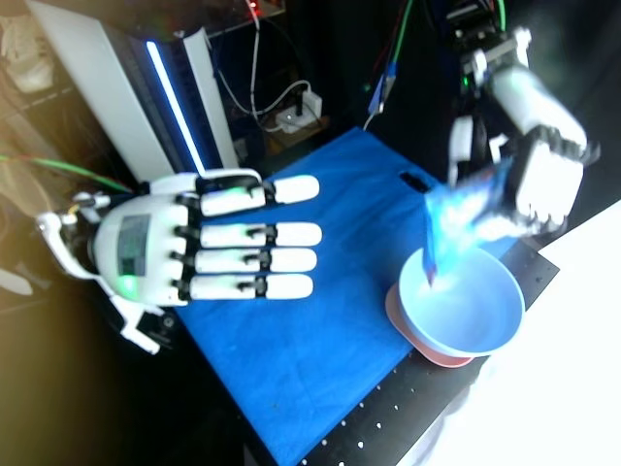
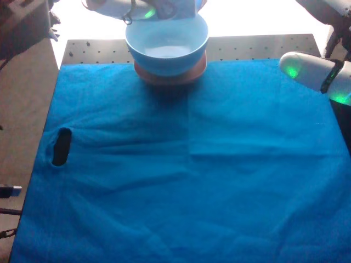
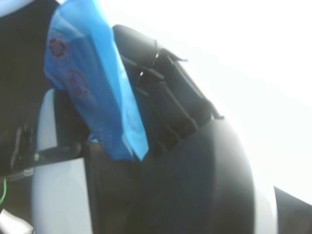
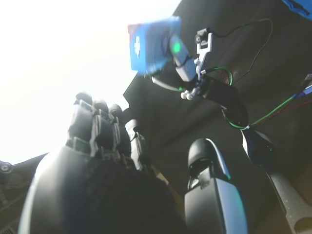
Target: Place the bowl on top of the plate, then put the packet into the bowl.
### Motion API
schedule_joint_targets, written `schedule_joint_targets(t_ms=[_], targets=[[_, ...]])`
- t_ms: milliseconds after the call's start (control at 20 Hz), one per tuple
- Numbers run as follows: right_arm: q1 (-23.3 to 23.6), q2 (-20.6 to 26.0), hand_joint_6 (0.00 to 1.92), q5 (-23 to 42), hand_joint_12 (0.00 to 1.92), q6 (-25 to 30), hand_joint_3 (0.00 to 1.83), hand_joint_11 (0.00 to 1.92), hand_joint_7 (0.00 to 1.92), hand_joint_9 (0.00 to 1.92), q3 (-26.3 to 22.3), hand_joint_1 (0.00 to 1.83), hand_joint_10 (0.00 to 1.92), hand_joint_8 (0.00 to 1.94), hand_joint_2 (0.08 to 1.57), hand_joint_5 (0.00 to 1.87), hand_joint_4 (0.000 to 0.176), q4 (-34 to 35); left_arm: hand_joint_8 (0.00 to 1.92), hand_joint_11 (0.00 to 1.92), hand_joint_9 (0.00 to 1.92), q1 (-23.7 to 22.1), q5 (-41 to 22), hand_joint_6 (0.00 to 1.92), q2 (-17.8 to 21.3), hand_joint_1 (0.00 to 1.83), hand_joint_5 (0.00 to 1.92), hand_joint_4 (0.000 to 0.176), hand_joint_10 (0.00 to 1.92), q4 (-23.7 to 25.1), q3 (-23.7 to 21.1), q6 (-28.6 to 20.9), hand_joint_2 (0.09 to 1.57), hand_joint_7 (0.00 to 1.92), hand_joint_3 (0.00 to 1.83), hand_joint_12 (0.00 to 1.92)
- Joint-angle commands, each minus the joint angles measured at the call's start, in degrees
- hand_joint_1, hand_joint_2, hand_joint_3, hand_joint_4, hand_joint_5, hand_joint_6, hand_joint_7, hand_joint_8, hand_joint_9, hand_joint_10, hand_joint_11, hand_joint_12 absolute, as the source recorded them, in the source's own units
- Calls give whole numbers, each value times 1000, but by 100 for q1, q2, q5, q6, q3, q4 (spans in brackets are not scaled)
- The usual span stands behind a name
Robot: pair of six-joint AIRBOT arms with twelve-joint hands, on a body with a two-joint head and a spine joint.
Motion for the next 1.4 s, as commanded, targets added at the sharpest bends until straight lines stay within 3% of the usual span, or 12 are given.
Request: schedule_joint_targets(t_ms=[0, 100, 150, 250, 500, 650, 800, 900, 1100, 1200, 1300, 1350], targets=[[36, -19, 5, 691, 3, 41, 11, 8, 95, 23, 20, 199, 6, 8, 1285, 49, 108, 102, 1123, 523, 886, -105, -506, 1046, -35, 1218, 854, 0, 585, -75, 57, -31, 1147, 978, 0, 1317], [32, -20, 0, 691, 11, 41, 5, 24, 95, 26, 19, 192, 4, 4, 1280, 34, 128, 101, 183, 464, 848, -77, -306, 122, -124, 990, 700, 6, 241, -24, 175, -30, 1026, 757, 0, 1103], [28, -20, 0, 691, 1, 41, 5, 4, 90, 14, 18, 224, 2, 1, 1286, 30, 133, 101, 40, 437, 751, -46, -260, 24, -142, 889, 563, 73, 108, -30, 203, -32, 983, 606, 0, 1021], [17, -20, 5, 691, 0, 42, 4, 0, 101, 35, 18, 230, 8, 4, 1292, 44, 132, 101, 1, 258, 607, -19, -222, 0, -197, 840, 423, 119, 17, -38, 253, -33, 943, 469, 0, 927], [-4, -38, 2, 691, 12, 42, 13, 25, 126, 36, 19, 245, 2, 5, 1334, 56, 118, 102, 0, 0, 283, 25, -401, 0, -134, 801, 319, 128, 0, -47, 155, -34, 920, 248, 0, 742], [-39, -34, 3, 691, 11, 42, 11, 21, 125, 38, 12, 251, 2, 3, 1345, 61, 109, 136, 1, 0, 139, 196, -784, 0, 106, 803, 247, 172, 1, -138, -116, -35, 890, 126, 0, 498], [-107, 16, 1, 693, 0, 43, 0, 0, 92, 5, -53, 273, 0, 0, 1338, 47, 104, 197, 2, 0, 51, 565, -1487, 4, 579, 693, 154, 176, 4, -376, -613, -25, 913, 45, 3, 215], [-180, 64, 0, 708, 0, 43, 0, 0, 73, 0, -93, 271, 0, 0, 1304, 46, 137, 236, 2, 0, 3, 938, -1955, 3, 939, 620, 103, 176, 0, -645, -956, 56, 926, 8, 3, 35], [-503, 173, 0, 840, 0, 43, 0, 0, 22, 0, -172, 320, 0, 1, 1285, 38, 130, 520, 0, 68, 0, 2147, -3095, 6, 1604, 689, 73, 176, 0, -1579, -1766, 285, 875, 0, 0, 32], [-724, 283, 0, 985, 0, 43, 0, 0, 0, 0, -305, 312, 0, 0, 1251, 23, 140, 654, 0, 6, 0, 2938, -3949, 5, 1952, 797, 76, 135, 0, -1977, -2276, 285, 896, 0, 0, 3], [-950, 361, 0, 1147, 0, 43, 0, 0, 0, 0, -421, 299, 0, 0, 1222, 2, 166, 813, 3, 0, 0, 3484, -4529, 0, 2156, 761, 47, 174, 0, -2169, -2640, 285, 893, 8, 0, 0], [-1119, 403, 0, 1248, 0, 43, 0, 0, 0, 0, -497, 332, 0, 0, 1205, 0, 174, 916, 0, 0, 0, 3795, -4913, 0, 2240, 738, 29, 156, 0, -2296, -2833, 285, 889, 1, 0, 0]])
